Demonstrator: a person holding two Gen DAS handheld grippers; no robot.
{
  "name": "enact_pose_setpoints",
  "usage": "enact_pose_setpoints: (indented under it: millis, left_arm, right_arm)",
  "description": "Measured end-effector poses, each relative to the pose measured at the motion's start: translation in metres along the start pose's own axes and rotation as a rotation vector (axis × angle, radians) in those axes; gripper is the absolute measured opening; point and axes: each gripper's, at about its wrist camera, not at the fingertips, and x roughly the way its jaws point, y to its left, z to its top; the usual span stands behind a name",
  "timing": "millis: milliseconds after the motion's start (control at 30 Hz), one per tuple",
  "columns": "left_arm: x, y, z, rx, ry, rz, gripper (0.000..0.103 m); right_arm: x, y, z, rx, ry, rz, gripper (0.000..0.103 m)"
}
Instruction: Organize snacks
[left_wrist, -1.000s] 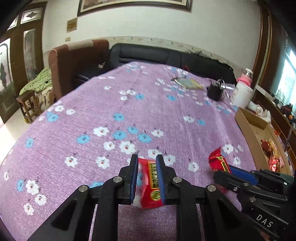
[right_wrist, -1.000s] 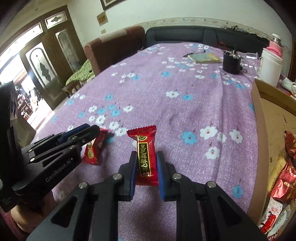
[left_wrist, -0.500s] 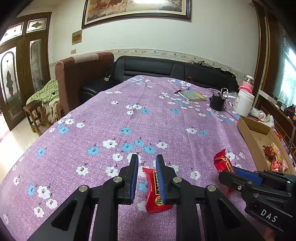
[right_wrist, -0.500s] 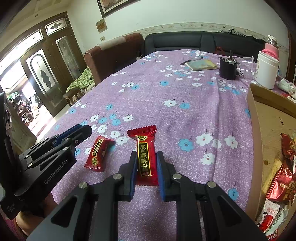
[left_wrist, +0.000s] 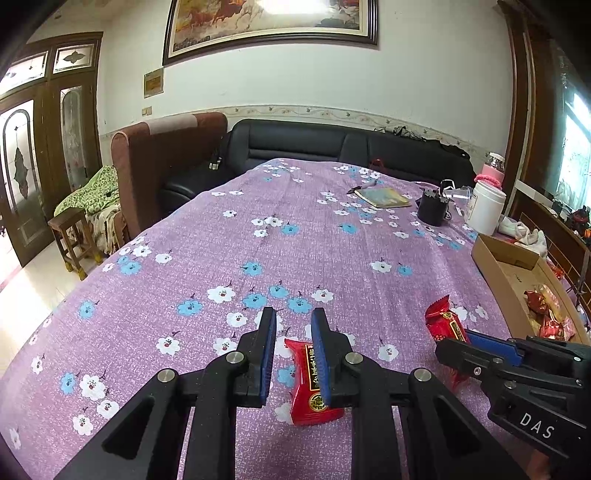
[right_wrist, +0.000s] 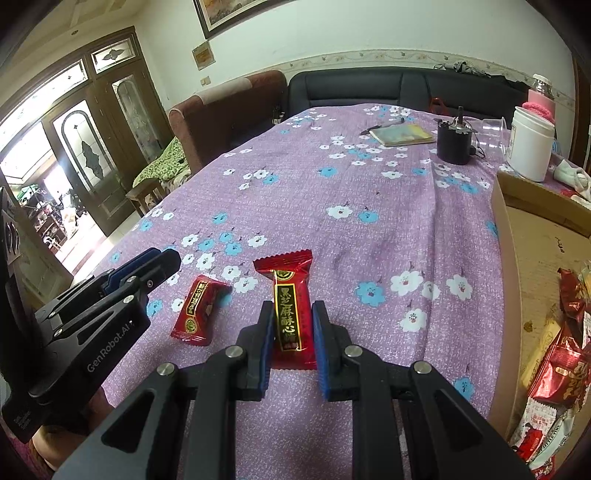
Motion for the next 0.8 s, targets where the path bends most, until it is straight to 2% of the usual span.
enact_pose_setpoints:
  millis: [800]
  left_arm:
    - [-0.0016, -0.0018, -0.0008, 0.004, -0.015, 0.007, 0.02]
  right_arm:
    - [-0.0014, 0.0005, 0.0004, 0.001, -0.008, -0.003, 0.019]
